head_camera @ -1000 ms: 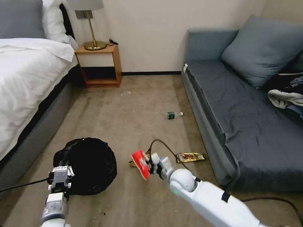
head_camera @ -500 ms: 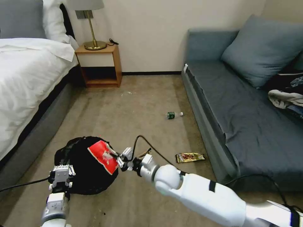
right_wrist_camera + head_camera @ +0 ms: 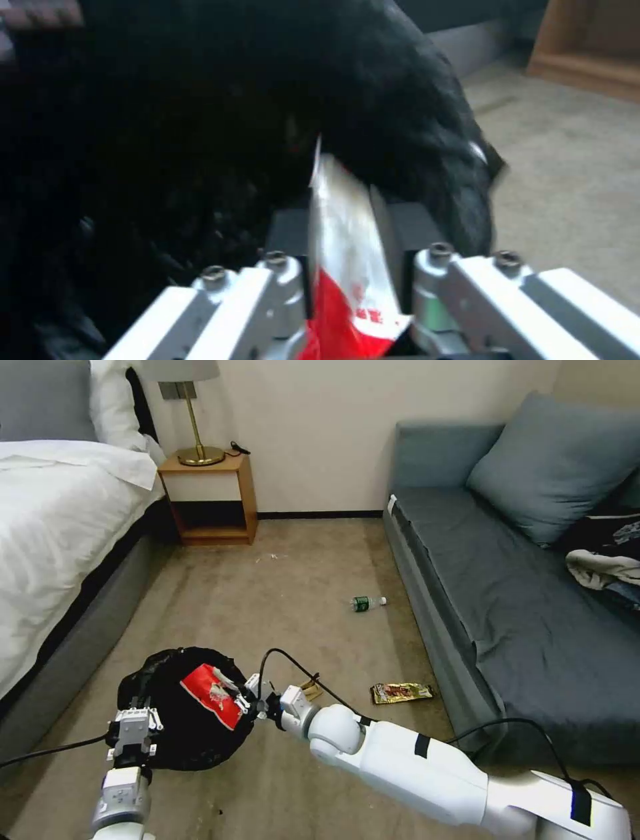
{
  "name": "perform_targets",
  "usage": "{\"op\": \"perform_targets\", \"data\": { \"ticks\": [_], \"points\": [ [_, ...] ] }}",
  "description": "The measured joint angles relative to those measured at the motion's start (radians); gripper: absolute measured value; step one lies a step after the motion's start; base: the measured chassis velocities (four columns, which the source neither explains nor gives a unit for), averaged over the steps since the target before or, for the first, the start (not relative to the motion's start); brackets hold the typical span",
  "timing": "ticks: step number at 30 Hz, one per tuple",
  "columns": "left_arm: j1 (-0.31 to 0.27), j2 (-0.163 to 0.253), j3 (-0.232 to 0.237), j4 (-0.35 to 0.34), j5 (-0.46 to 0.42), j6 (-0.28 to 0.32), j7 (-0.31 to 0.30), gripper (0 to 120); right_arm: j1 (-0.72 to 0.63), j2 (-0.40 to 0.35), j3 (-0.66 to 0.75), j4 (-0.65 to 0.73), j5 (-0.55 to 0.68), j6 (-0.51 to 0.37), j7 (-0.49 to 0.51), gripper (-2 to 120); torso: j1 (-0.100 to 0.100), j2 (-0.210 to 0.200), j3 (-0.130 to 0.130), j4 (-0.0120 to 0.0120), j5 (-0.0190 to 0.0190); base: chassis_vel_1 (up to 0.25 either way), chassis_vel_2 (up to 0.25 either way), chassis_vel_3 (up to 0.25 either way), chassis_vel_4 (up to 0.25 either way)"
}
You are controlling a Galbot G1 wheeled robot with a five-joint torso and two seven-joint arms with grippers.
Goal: Pick up the trash bin, then pick up the garbage on the floor and place it into the trash bin.
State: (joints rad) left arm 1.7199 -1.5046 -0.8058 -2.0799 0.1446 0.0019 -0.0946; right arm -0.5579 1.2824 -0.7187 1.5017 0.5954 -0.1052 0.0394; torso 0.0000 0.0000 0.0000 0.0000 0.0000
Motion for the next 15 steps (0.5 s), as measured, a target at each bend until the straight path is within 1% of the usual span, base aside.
{"op": "perform_targets", "data": {
  "ticks": [1, 2, 3, 5, 6, 7, 8, 9, 10, 11, 12, 13, 14, 15],
  "points": [
    [0.000, 0.000, 0.000, 0.002, 0.000, 0.000, 0.000, 7, -0.001, 0.003, 0.003, 0.006, 0.008, -0.004, 0.000, 32, 0.000, 0.000, 0.000, 0.0001, -0.0001, 0.000, 0.000, 0.000, 0.000],
    [0.000, 0.000, 0.000, 0.002, 0.000, 0.000, 0.000, 7, -0.001, 0.003, 0.003, 0.006, 0.008, -0.004, 0.000, 32, 0.000, 0.000, 0.000, 0.0001, -0.0001, 0.000, 0.000, 0.000, 0.000],
    [0.000, 0.000, 0.000, 0.005, 0.001, -0.001, 0.000, 7, -0.005, 0.004, 0.008, 0.018, 0.020, -0.007, 0.000, 38, 0.000, 0.000, 0.000, 0.0000, 0.0000, 0.000, 0.000, 0.000, 0.000],
    [-0.001, 0.002, -0.001, 0.008, 0.001, -0.001, 0.000, 7, -0.011, 0.001, 0.017, 0.031, 0.023, -0.008, 0.000, 45, 0.000, 0.000, 0.000, 0.0001, 0.0001, 0.000, 0.000, 0.000, 0.000],
    [-0.002, 0.005, -0.002, 0.010, 0.001, -0.001, 0.000, 7, -0.016, -0.007, 0.033, 0.044, 0.021, -0.007, 0.000, 50, 0.000, 0.000, 0.000, 0.0001, 0.0001, 0.000, 0.000, 0.000, 0.000],
    [-0.002, 0.005, -0.002, 0.010, 0.001, -0.001, 0.000, 7, -0.016, -0.007, 0.033, 0.044, 0.021, -0.007, 0.000, 50, 0.000, 0.000, 0.000, 0.0001, 0.0001, 0.000, 0.000, 0.000, 0.000],
    [-0.004, 0.008, -0.004, 0.013, 0.001, -0.001, 0.000, 7, -0.024, -0.023, 0.057, 0.058, 0.014, 0.002, 0.000, 57, 0.000, 0.000, 0.000, 0.0002, 0.0001, 0.000, 0.000, 0.000, 0.000],
    [-0.005, 0.010, -0.005, 0.015, 0.001, -0.002, 0.000, 7, -0.028, -0.035, 0.075, 0.064, 0.007, 0.014, 0.001, 60, 0.000, 0.000, 0.000, 0.0001, 0.0002, 0.000, 0.000, 0.000, 0.000],
    [-0.005, 0.010, -0.005, 0.015, 0.001, -0.002, 0.000, 7, -0.028, -0.035, 0.075, 0.064, 0.007, 0.014, 0.001, 60, 0.000, 0.000, 0.000, 0.0001, 0.0002, 0.000, 0.000, 0.000, 0.000],
    [-0.007, 0.013, -0.006, 0.019, 0.001, -0.003, 0.000, 7, -0.038, -0.054, 0.104, 0.070, -0.009, 0.035, 0.005, 64, 0.000, 0.000, 0.000, 0.0001, 0.0001, 0.000, 0.000, 0.000, 0.000],
    [-0.008, 0.017, -0.008, 0.023, 0.000, -0.004, 0.000, 7, -0.057, -0.086, 0.156, 0.078, -0.054, 0.068, 0.011, 72, 0.000, 0.000, 0.000, 0.0000, 0.0002, 0.000, 0.000, 0.000, 0.000],
    [-0.009, 0.019, -0.008, 0.024, -0.002, -0.004, 0.000, 7, -0.071, -0.102, 0.187, 0.081, -0.081, 0.088, 0.012, 76, 0.000, 0.000, 0.000, 0.0002, 0.0002, 0.000, 0.000, 0.000, 0.000],
    [-0.010, 0.021, -0.010, 0.027, -0.004, -0.004, 0.000, 7, -0.098, -0.124, 0.240, 0.089, -0.124, 0.128, 0.013, 80, 0.000, 0.000, 0.000, 0.0000, 0.0002, 0.000, 0.000, 0.000, 0.000],
    [-0.010, 0.021, -0.010, 0.027, -0.004, -0.004, 0.000, 7, -0.098, -0.124, 0.240, 0.089, -0.124, 0.128, 0.013, 80, 0.000, 0.000, 0.000, 0.0000, 0.0002, 0.000, 0.000, 0.000, 0.000]
  ]
}}
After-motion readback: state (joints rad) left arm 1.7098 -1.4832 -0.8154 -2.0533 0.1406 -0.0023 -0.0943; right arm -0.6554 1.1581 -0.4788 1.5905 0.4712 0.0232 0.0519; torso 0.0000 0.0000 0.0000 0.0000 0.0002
